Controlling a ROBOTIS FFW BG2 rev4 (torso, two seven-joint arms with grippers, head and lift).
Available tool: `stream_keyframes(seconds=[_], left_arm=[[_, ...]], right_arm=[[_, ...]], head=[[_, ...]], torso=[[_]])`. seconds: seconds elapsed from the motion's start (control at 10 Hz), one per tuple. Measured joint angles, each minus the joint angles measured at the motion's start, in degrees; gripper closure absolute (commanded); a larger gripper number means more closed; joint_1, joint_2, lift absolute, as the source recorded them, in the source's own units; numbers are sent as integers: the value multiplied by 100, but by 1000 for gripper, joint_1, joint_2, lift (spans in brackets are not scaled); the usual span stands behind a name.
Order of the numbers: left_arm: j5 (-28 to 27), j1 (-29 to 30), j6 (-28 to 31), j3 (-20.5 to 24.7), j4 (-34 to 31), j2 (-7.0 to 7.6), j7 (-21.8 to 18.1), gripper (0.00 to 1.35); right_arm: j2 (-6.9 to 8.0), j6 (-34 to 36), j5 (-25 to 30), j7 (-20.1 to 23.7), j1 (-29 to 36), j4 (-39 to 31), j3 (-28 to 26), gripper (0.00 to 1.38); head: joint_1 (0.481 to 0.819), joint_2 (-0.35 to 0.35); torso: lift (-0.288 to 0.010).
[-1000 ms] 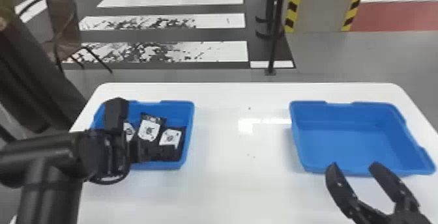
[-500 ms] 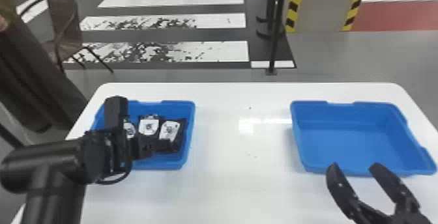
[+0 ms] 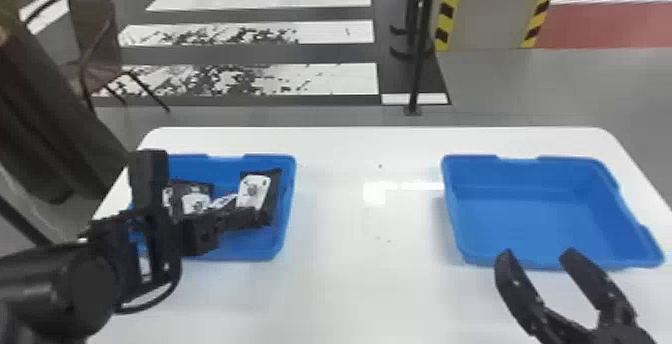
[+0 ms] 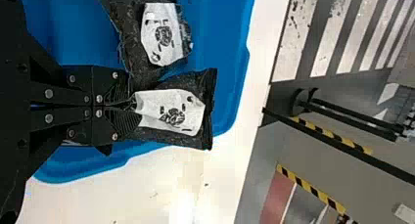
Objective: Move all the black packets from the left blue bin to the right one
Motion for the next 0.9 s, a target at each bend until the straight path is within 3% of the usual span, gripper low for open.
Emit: stream_keyframes(seconds=[0.2,0.5,0.9], left_arm=[[196,351,-78,134,-562,-12,-30,1208],[233,548,-464,230,-905,-20,-210,1208],[716,913,-844,-171,-1580,72,-404,1208]], right_arm=[[-6,0,-17,13,0,12,1,174],[-6,0,-45,34,1,29,7,174],[-29,306,-349,863,-560,157,40,176]], head=[[695,69],[695,72],[695,30]], torso=[[-140],[-140],[-140]])
